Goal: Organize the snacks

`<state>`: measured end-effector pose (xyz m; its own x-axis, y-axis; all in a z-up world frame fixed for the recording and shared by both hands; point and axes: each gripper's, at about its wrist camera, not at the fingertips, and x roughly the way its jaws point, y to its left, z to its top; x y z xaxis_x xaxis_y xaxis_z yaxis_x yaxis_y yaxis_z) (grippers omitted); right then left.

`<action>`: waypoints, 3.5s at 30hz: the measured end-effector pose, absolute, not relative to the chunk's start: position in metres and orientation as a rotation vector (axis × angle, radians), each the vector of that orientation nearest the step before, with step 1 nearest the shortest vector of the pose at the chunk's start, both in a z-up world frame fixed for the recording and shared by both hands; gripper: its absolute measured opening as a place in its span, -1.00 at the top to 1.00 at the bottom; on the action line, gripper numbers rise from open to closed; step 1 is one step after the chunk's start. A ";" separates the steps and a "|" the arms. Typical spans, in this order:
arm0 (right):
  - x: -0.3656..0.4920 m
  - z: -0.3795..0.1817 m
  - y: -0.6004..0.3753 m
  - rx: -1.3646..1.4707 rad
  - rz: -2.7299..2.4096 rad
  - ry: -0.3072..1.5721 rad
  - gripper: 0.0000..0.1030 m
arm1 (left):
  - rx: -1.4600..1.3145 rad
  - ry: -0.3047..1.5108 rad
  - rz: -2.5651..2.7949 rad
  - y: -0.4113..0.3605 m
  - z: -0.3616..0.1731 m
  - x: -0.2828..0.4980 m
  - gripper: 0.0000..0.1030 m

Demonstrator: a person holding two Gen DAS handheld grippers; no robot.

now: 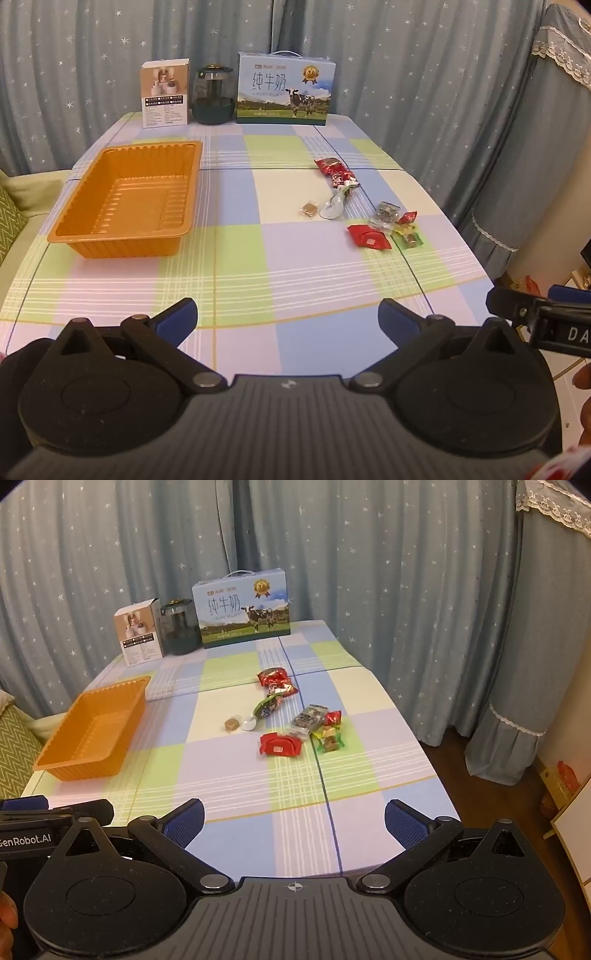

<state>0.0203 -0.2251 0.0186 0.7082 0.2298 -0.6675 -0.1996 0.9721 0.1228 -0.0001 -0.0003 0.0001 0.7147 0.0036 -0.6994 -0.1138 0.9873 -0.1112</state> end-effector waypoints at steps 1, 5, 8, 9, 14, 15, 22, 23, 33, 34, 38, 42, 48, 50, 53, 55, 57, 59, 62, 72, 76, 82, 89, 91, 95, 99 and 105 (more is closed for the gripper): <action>0.020 0.019 -0.225 0.042 0.237 0.745 -1.00 | -0.145 0.769 0.064 -0.001 0.000 0.000 -1.00; 0.020 0.019 -0.224 0.040 0.237 0.742 -1.00 | -0.168 0.771 0.047 0.002 -0.006 0.000 -1.00; 0.019 0.019 -0.223 0.039 0.239 0.742 -1.00 | -0.183 0.780 0.050 0.008 -0.004 0.001 -1.00; 0.019 0.019 -0.224 0.039 0.239 0.742 -1.00 | -0.176 0.775 0.054 0.005 -0.005 0.000 -1.00; 0.016 0.020 -0.225 0.037 0.238 0.743 -1.00 | -0.168 0.767 0.055 0.001 -0.003 -0.001 -1.00; 0.016 0.020 -0.225 0.036 0.238 0.743 -1.00 | -0.167 0.765 0.056 0.000 -0.003 -0.001 -1.00; 0.017 0.017 -0.221 0.033 0.233 0.747 -1.00 | -0.166 0.761 0.051 0.001 0.001 -0.003 -1.00; 0.017 0.017 -0.222 0.035 0.232 0.748 -1.00 | -0.168 0.761 0.050 0.001 0.001 -0.003 -1.00; 0.017 0.018 -0.225 0.035 0.230 0.749 -1.00 | -0.166 0.764 0.047 -0.001 0.002 -0.002 -1.00; 0.017 0.018 -0.225 0.035 0.229 0.749 -1.00 | -0.165 0.764 0.048 -0.002 0.002 -0.002 -1.00; 0.018 0.018 -0.225 0.034 0.229 0.750 -1.00 | -0.164 0.764 0.047 -0.003 0.003 -0.001 -1.00; 0.018 0.018 -0.225 0.036 0.229 0.747 -1.00 | -0.164 0.762 0.043 -0.003 0.003 -0.001 -1.00; 0.018 0.020 -0.227 0.038 0.227 0.748 -1.00 | -0.163 0.761 0.044 -0.003 0.003 -0.001 -1.00; 0.018 0.020 -0.228 0.037 0.228 0.748 -1.00 | -0.163 0.761 0.043 -0.002 0.002 -0.001 -1.00; 0.020 0.022 -0.229 0.037 0.229 0.749 -1.00 | -0.163 0.759 0.042 -0.002 0.002 -0.001 -1.00; 0.019 0.020 -0.228 0.038 0.226 0.749 -1.00 | -0.164 0.761 0.042 -0.002 0.003 -0.001 -1.00; 0.019 0.021 -0.229 0.040 0.224 0.748 -1.00 | -0.164 0.760 0.042 -0.002 0.002 -0.002 -1.00; 0.018 0.020 -0.228 0.039 0.225 0.748 -1.00 | -0.163 0.760 0.042 -0.002 0.002 -0.002 -1.00; 0.018 0.021 -0.228 0.039 0.225 0.748 -1.00 | -0.163 0.761 0.042 -0.002 0.002 -0.002 -1.00; 0.018 0.022 -0.228 0.040 0.225 0.748 -1.00 | -0.163 0.758 0.041 -0.001 0.002 -0.002 -1.00; 0.018 0.022 -0.228 0.040 0.224 0.747 -1.00 | -0.163 0.758 0.042 -0.001 0.002 -0.002 -1.00; 0.018 0.022 -0.228 0.039 0.226 0.748 -1.00 | -0.163 0.758 0.042 -0.002 0.002 -0.002 -1.00; 0.018 0.022 -0.227 0.039 0.224 0.747 -1.00 | -0.164 0.757 0.042 -0.001 0.002 -0.002 -1.00; 0.018 0.022 -0.227 0.040 0.224 0.747 -1.00 | -0.163 0.757 0.042 -0.001 0.002 -0.002 -1.00; 0.018 0.022 -0.228 0.040 0.224 0.747 -1.00 | -0.164 0.757 0.042 -0.002 0.002 -0.002 -1.00; 0.019 0.022 -0.229 0.042 0.223 0.746 -1.00 | -0.163 0.755 0.037 -0.002 0.002 -0.001 -1.00; 0.025 0.025 -0.237 0.060 0.198 0.728 -1.00 | -0.159 0.748 -0.005 -0.005 0.002 0.007 -1.00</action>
